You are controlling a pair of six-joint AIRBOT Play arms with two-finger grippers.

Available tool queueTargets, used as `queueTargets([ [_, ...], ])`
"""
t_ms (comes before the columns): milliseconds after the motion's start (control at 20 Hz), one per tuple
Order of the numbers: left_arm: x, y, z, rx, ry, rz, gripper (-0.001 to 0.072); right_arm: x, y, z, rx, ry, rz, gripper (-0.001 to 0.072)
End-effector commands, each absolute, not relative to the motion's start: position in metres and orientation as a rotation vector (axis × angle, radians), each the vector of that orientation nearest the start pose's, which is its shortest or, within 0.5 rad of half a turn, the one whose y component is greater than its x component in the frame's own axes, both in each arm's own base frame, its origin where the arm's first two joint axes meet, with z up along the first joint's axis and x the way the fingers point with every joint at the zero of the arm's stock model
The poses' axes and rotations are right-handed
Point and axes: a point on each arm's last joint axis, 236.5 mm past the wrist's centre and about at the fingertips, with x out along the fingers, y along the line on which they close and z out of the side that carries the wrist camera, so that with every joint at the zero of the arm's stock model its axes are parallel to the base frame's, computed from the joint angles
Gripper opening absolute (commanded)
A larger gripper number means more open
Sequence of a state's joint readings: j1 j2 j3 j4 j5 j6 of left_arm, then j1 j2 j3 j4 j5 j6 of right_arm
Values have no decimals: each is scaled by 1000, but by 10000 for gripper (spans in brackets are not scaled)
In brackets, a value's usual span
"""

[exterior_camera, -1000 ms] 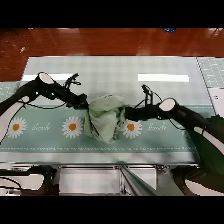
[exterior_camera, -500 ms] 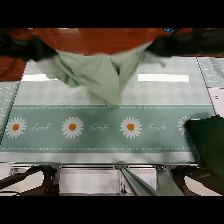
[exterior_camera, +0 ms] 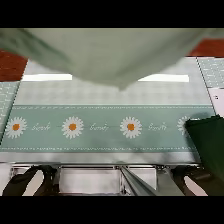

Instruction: Fold the shirts.

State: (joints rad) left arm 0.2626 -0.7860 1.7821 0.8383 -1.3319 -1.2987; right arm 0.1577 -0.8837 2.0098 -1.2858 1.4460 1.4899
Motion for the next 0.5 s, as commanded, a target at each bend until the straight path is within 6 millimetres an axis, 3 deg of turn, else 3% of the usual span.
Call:
queueTargets([
  [0, 215, -89, 413, -31, 304, -396, 19, 220, 70, 415, -41, 440, 309, 21],
  [100, 214, -89, 365, -94, 402, -397, 19, 224, 68, 377, -33, 560, 293, 21],
  [250, 221, -89, 267, -236, 621, -399, 20, 238, 79, 309, -11, 747, 321, 21],
  [450, 232, -107, 139, -430, 872, -476, 20, 282, 91, 205, 32, 934, 318, 21],
])
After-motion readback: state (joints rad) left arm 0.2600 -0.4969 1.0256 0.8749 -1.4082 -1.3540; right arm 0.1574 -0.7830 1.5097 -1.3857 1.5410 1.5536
